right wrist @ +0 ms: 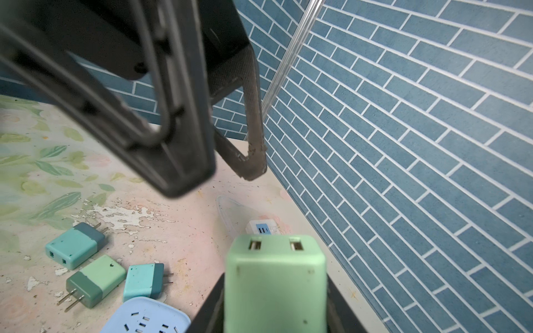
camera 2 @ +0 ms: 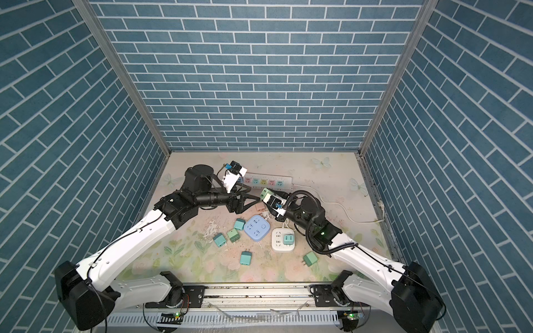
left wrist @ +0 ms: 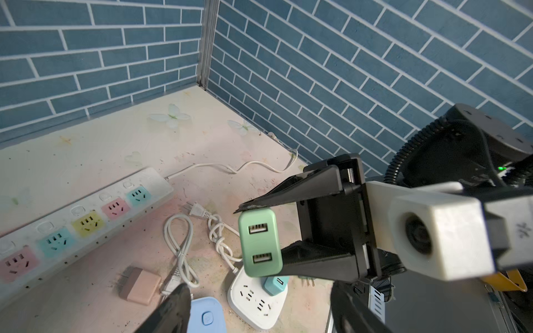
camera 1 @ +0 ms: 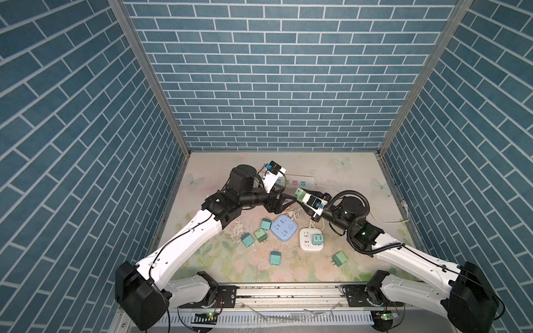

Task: Insert plugs into power strip
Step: Insert the plug into the socket.

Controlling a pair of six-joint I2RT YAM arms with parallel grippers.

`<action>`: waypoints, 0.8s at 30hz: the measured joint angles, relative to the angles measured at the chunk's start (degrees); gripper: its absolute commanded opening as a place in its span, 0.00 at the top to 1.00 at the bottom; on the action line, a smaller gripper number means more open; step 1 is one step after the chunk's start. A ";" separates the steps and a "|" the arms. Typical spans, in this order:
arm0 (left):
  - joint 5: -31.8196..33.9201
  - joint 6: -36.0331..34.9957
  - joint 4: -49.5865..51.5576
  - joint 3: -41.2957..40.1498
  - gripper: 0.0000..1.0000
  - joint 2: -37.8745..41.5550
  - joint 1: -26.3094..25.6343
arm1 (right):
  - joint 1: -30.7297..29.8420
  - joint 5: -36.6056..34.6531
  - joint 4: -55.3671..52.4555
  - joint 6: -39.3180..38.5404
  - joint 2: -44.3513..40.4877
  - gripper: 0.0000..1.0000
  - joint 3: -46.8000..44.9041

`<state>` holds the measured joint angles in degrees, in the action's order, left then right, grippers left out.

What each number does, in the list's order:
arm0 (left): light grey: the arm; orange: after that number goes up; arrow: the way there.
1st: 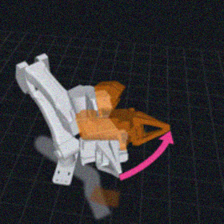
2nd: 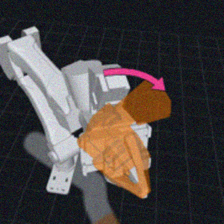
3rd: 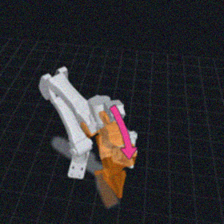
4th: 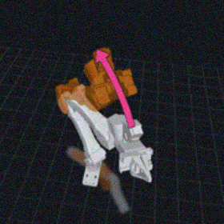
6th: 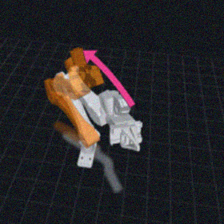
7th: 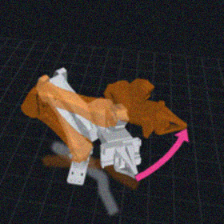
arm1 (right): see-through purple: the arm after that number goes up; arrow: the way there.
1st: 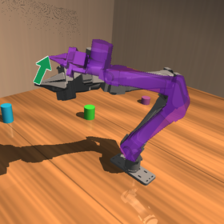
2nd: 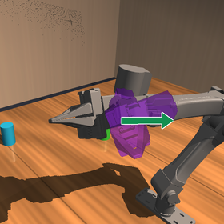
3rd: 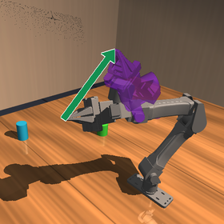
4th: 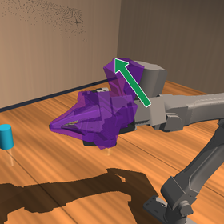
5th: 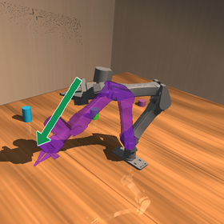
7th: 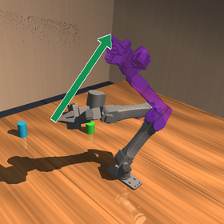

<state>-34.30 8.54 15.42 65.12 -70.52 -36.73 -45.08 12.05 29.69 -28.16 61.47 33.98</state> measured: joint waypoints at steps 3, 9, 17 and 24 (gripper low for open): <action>0.85 0.02 0.76 1.42 0.25 -2.21 -1.68 | -0.26 0.22 0.50 -0.26 0.00 1.00 -0.44; 1.97 0.33 1.60 2.58 0.30 -5.33 -2.84 | -0.83 1.03 1.27 -0.35 0.00 1.00 -0.98; 2.45 0.28 3.52 5.18 0.43 -8.94 -4.26 | -1.29 1.53 1.70 -0.39 -0.42 1.00 -1.05; 2.86 0.07 3.96 5.90 0.59 -9.79 -4.87 | -2.10 1.53 1.99 -0.39 -0.52 1.00 -1.22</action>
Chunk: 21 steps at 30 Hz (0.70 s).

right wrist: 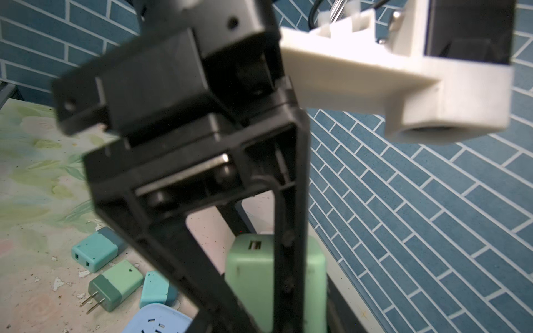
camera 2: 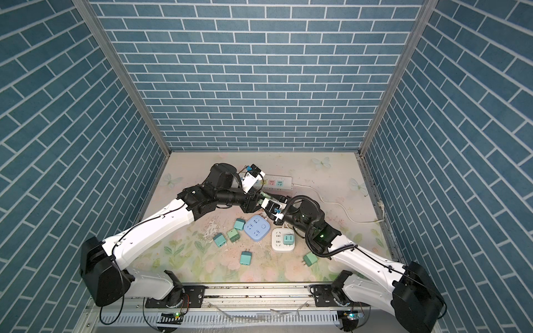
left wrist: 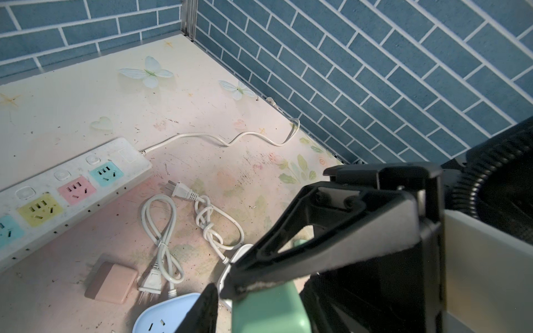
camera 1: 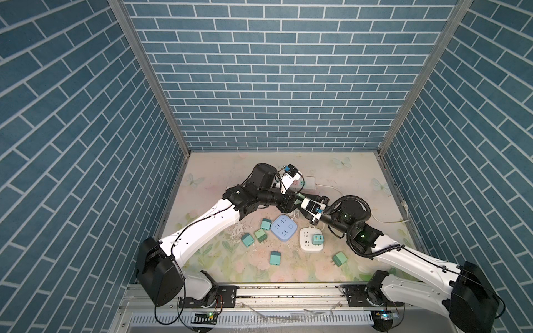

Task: Insert plugs into power strip
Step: Insert the plug into the socket.

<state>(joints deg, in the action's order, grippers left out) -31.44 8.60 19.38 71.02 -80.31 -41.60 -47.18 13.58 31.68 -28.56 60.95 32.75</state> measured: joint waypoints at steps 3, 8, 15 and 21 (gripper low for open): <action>-0.35 0.48 0.20 0.09 0.72 -0.37 -0.26 | -0.20 -0.50 0.11 -0.11 -0.04 1.00 -0.55; -0.39 2.71 0.17 0.22 0.91 -1.11 -0.33 | -0.50 -2.10 0.48 -2.23 -0.20 0.94 -1.29; 1.84 -0.52 0.70 0.37 1.00 -1.25 -0.42 | -0.94 -3.54 0.94 1.14 -1.86 0.30 -2.36; 8.66 -4.79 2.95 0.48 1.00 -0.94 -0.26 | -1.03 -8.11 -0.94 10.51 -9.88 0.11 -4.00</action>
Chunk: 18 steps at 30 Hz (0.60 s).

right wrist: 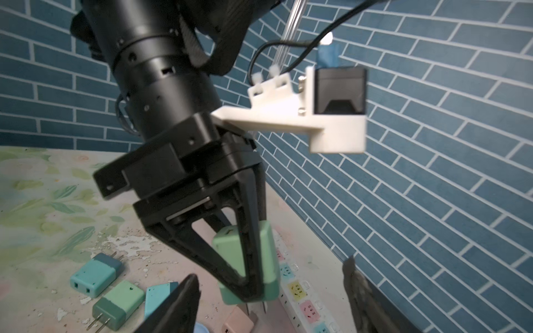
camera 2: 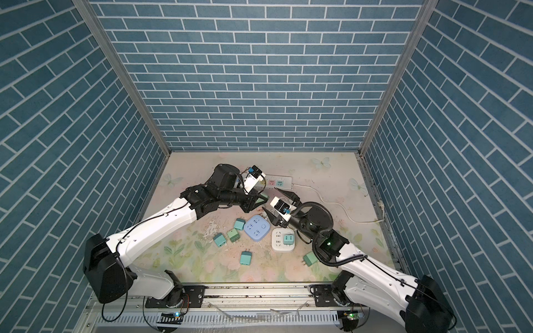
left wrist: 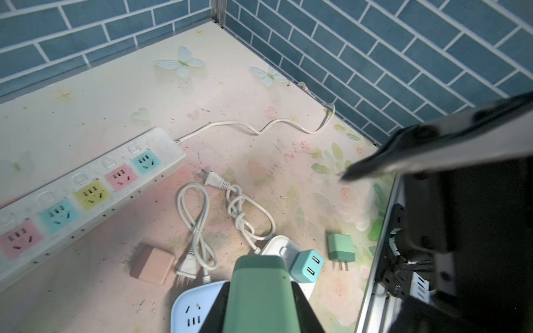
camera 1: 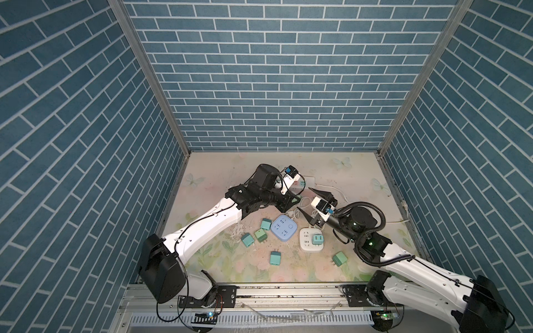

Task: Insert plugs into power strip
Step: Insert the plug into the socket.

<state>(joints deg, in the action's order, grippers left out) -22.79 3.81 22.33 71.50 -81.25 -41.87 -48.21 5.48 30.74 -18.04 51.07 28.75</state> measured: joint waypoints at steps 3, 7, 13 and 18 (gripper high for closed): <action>2.67 -1.01 -0.13 -2.01 1.00 2.49 0.07 | 0.00 -4.11 -4.09 5.20 -3.91 0.01 -0.04; 5.57 -1.36 0.15 -5.60 1.00 7.61 0.07 | 0.00 -13.60 -12.96 12.13 -5.49 0.01 0.00; 9.16 -2.93 -0.81 -12.66 1.00 14.40 0.07 | 1.14 -31.06 -27.21 23.54 -3.91 0.01 0.20; 10.64 -6.38 -0.57 -19.43 1.00 19.58 -0.07 | 4.33 -35.50 -36.83 32.98 -2.91 0.01 0.42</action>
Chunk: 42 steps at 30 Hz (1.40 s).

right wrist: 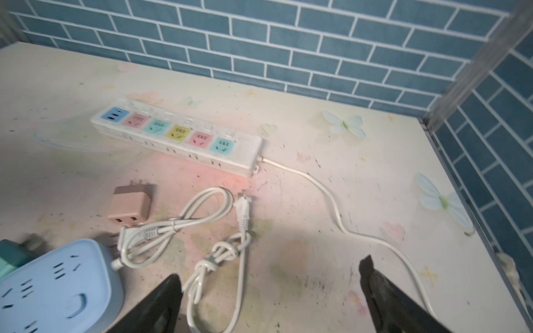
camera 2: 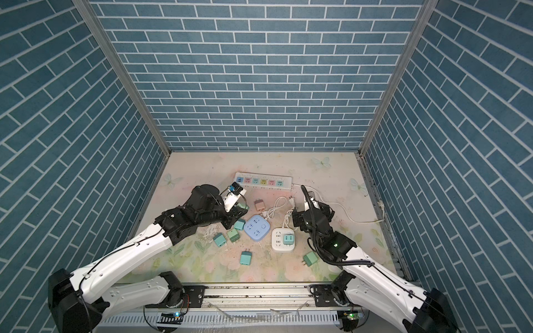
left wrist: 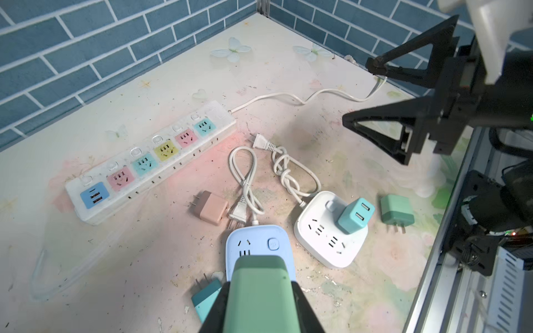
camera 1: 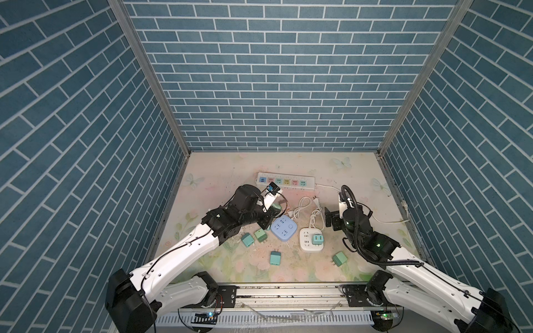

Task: Insert plugs into power strip
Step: Insert the plug into the socket.

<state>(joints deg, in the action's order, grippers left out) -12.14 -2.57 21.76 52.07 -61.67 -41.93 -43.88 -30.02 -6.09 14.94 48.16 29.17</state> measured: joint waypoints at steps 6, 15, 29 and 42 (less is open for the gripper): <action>0.09 -5.77 -0.63 -8.26 1.00 8.90 -2.19 | 3.04 -0.26 -2.47 4.24 -4.46 0.01 -3.39; -0.33 -16.98 -2.60 -15.28 1.00 14.95 -9.86 | 11.63 -1.09 -2.82 6.05 -14.99 0.01 -9.38; 3.76 -22.64 4.22 1.16 1.00 -15.54 -17.86 | 25.27 7.39 13.92 6.73 4.50 0.08 -11.74; 4.15 -21.38 8.63 9.14 1.00 -25.44 -20.98 | 25.68 10.23 20.41 7.28 4.87 0.12 -14.53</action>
<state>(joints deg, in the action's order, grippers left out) -7.99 -23.94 30.39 61.21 -87.11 -62.92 -18.20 -19.79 14.33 22.22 53.04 14.63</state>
